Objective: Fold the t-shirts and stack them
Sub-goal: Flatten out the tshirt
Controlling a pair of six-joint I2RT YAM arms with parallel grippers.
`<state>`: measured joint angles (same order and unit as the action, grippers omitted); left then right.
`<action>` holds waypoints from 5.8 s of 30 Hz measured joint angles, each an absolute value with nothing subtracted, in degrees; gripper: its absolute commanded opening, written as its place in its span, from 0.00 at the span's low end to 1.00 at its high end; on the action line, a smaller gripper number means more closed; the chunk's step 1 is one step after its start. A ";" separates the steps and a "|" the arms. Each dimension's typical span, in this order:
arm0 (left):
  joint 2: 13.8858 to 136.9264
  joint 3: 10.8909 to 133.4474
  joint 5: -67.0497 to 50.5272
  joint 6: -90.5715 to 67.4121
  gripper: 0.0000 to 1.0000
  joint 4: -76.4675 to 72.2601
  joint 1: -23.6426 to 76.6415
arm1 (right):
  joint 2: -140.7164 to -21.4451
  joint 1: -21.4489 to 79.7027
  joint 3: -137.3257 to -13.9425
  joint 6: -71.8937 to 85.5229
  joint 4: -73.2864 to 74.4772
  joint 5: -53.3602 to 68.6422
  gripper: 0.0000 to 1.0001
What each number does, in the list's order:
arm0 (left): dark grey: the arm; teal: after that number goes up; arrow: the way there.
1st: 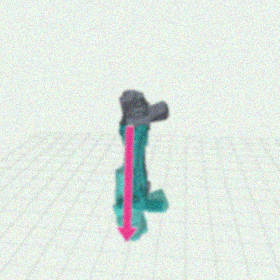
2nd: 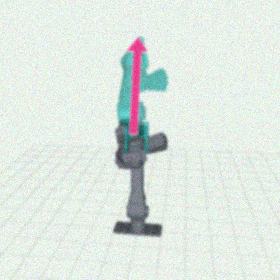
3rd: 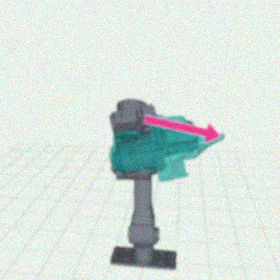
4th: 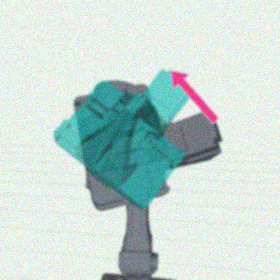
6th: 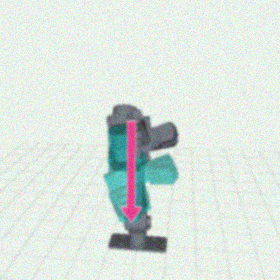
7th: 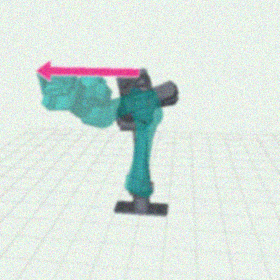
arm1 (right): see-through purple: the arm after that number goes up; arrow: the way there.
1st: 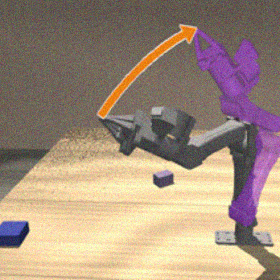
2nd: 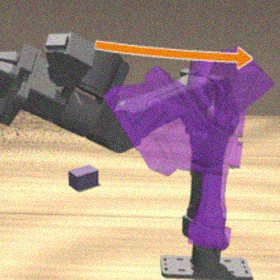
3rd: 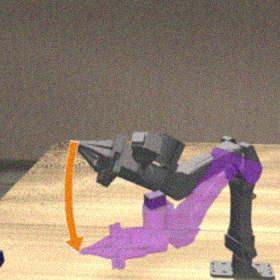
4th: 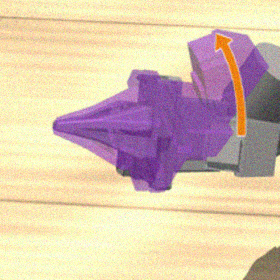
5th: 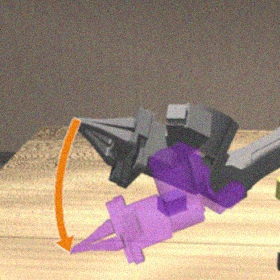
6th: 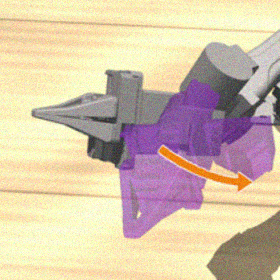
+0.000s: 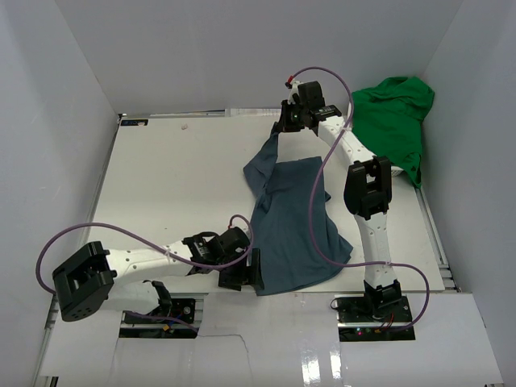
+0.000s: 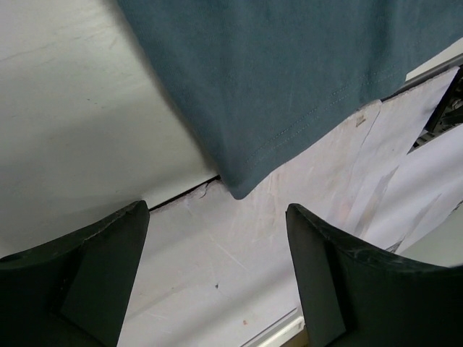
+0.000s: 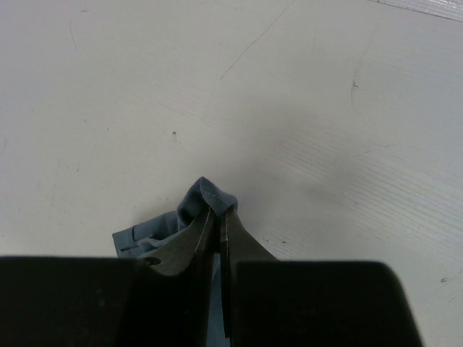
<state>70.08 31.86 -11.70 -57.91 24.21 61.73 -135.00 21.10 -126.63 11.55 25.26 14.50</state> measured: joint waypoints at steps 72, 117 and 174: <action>73.89 72.44 -3.33 -27.14 0.00 50.98 17.15 | -94.83 16.99 -115.85 10.02 27.20 9.74 0.08; 35.92 76.09 6.26 -19.53 0.00 33.80 7.99 | -31.11 16.99 -95.07 7.97 25.54 13.56 0.08; 26.74 96.23 15.70 -14.46 0.00 24.32 15.22 | -28.86 13.82 -114.61 5.54 3.79 15.29 0.08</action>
<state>26.74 96.23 15.70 -14.46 24.32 15.22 -28.86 13.82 -114.61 5.54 3.79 15.29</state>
